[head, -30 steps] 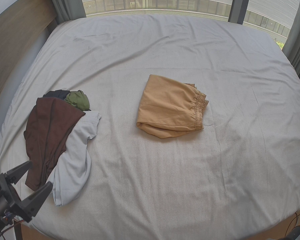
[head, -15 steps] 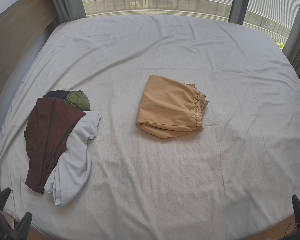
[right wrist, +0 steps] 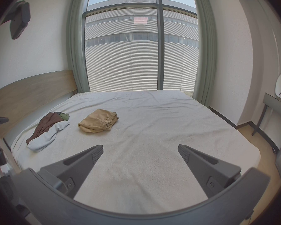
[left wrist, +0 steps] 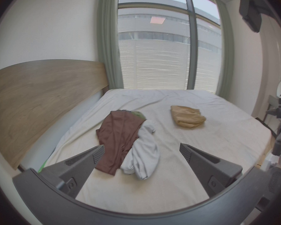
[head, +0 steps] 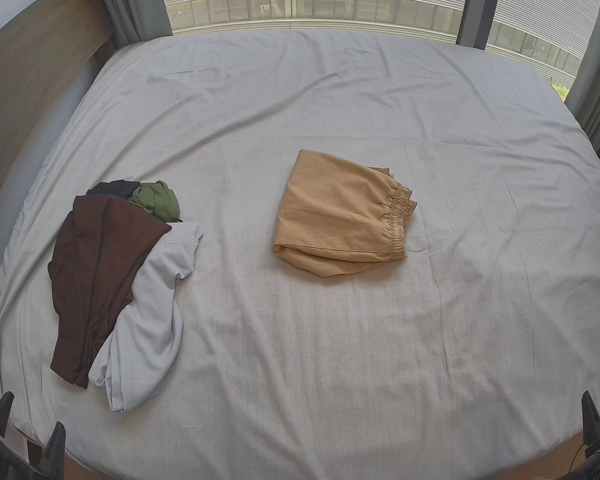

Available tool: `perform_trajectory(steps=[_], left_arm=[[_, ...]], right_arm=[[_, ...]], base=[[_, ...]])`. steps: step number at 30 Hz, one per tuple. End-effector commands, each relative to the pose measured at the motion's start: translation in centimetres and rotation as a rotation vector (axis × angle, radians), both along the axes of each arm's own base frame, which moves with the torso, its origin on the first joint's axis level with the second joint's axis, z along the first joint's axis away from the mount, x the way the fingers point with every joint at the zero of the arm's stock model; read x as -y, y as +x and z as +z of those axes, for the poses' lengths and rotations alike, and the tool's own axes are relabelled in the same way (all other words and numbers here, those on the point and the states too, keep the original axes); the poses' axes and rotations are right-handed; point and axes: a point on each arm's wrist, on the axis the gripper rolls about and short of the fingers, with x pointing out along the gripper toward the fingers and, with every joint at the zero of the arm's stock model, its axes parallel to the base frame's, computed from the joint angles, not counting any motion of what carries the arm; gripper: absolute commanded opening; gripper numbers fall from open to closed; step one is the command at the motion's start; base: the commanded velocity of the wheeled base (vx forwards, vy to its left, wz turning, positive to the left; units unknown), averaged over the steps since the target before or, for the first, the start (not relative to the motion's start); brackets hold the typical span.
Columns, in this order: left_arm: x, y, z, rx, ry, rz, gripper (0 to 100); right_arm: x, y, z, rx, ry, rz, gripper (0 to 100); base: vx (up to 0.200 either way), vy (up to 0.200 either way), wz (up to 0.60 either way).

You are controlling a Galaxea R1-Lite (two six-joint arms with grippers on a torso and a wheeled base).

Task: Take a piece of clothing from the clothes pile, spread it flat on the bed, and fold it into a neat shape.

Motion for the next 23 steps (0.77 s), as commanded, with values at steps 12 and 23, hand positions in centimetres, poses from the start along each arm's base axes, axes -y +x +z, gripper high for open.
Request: perform_trajectory(steps=[12, 23], left_arm=[[-0.19, -0.4, -1.17, -0.004, 0.004, 0.07, 100], [-0.19, -0.41, -1.16, -0.001, 0.002, 0.07, 100]], right_arm=[[-0.12, 0.09, -0.59, -0.02, -0.03, 0.054, 100], [-0.1, 0.09, -0.59, -0.02, -0.02, 0.048, 100]], base=[[0.0, 0.0, 0.0], [0.0, 0.0, 0.0]])
